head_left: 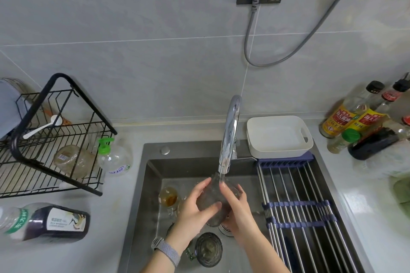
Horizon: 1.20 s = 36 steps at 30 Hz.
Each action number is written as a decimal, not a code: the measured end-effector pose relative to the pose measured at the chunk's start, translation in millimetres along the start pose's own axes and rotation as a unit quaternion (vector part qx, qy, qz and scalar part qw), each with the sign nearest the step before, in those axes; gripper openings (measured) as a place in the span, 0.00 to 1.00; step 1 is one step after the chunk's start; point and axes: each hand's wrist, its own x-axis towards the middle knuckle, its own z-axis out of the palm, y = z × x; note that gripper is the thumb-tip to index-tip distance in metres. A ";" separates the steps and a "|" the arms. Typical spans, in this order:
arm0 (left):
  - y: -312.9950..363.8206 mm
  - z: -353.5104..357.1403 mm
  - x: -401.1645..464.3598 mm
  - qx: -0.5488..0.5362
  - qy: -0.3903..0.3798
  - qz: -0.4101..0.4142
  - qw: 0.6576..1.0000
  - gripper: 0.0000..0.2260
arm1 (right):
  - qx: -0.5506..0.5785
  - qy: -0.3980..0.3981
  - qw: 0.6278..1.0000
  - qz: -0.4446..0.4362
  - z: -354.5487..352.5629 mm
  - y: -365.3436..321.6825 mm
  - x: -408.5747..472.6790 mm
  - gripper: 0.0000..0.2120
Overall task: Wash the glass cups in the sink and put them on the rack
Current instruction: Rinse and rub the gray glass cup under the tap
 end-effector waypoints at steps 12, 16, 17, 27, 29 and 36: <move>-24.7 -31.4 4.6 -0.031 0.049 -0.051 0.997 0.14 | -0.339 0.063 0.905 -0.248 5.1 -2.8 0.3 0.41; -26.2 -37.6 3.3 -0.051 0.092 -0.072 0.992 0.12 | -0.309 0.109 0.912 -0.245 0.9 1.3 0.1 0.38; -27.0 -38.1 3.4 -0.051 0.101 -0.074 0.991 0.12 | -0.327 0.092 0.907 -0.248 1.7 4.7 -0.8 0.38; -26.2 -33.7 2.8 -0.050 0.100 -0.078 0.991 0.11 | -0.338 0.064 0.902 -0.259 0.9 17.1 -2.9 0.38; -26.3 -33.5 3.6 -0.039 0.100 -0.080 0.991 0.11 | -0.336 0.055 0.904 -0.258 2.1 17.1 -4.2 0.37; -25.5 -25.1 3.9 0.007 0.052 -0.082 0.995 0.12 | -0.285 0.050 0.934 -0.209 -2.8 17.6 -4.7 0.42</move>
